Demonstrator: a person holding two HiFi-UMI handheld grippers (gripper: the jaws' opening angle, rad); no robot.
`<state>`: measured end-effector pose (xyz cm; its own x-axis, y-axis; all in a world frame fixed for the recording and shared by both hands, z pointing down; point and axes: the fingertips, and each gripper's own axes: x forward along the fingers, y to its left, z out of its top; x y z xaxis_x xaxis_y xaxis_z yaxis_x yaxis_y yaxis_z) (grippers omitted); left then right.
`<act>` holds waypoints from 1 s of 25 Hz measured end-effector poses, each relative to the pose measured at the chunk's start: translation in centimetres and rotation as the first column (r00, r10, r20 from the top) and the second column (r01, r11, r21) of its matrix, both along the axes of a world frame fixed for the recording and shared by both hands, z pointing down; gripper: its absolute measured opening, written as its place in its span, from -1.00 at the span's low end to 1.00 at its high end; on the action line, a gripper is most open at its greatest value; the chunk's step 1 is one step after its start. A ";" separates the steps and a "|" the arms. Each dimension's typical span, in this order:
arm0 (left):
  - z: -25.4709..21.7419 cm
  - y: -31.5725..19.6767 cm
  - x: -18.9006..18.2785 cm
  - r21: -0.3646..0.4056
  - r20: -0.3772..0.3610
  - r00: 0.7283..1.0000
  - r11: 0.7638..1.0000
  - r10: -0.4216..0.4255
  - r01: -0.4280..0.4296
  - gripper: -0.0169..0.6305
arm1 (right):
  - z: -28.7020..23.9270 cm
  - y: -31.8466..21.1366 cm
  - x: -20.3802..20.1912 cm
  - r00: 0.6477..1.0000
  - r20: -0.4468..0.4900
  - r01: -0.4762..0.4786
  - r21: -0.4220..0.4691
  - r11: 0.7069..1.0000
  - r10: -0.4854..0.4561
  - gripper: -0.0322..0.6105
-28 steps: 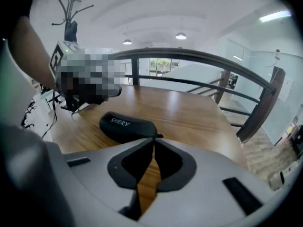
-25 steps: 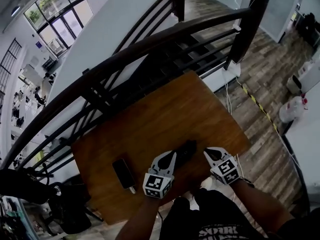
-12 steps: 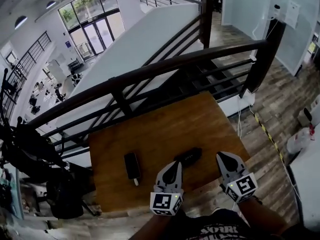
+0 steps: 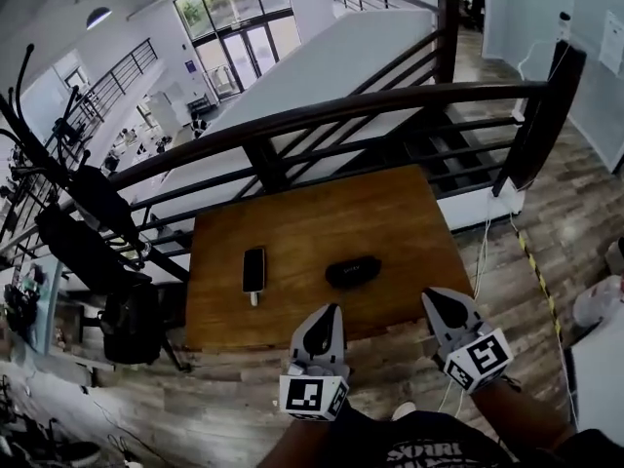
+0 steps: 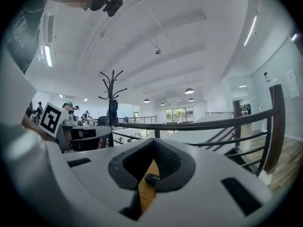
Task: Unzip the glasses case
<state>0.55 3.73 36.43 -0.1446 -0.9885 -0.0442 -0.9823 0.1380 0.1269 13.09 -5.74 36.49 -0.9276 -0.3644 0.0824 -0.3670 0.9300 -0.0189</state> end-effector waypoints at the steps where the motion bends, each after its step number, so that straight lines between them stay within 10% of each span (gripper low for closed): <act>1: 0.0 0.8 0.6 -0.008 -0.005 1.000 1.000 -0.022 0.022 -0.93 | 0.1 0.3 0.8 1.000 0.006 -0.003 -0.007 1.000 0.003 -0.90; 10: -0.5 6.8 0.0 -0.067 0.020 0.991 0.989 -0.129 0.130 -0.93 | 0.0 4.3 1.2 1.000 0.017 0.000 -0.024 1.000 0.000 -0.90; 25: -1.4 8.4 -1.1 -0.032 0.005 0.999 0.999 -0.039 0.040 -0.93 | -0.5 8.8 -0.2 0.998 -0.029 -0.048 -0.046 0.998 0.046 -0.90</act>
<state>-0.57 12.08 35.05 -0.1835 -0.9829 -0.0128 -0.9765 0.1807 0.1177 12.87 3.06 35.95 -0.9066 -0.4026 0.1264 -0.4113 0.9101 -0.0510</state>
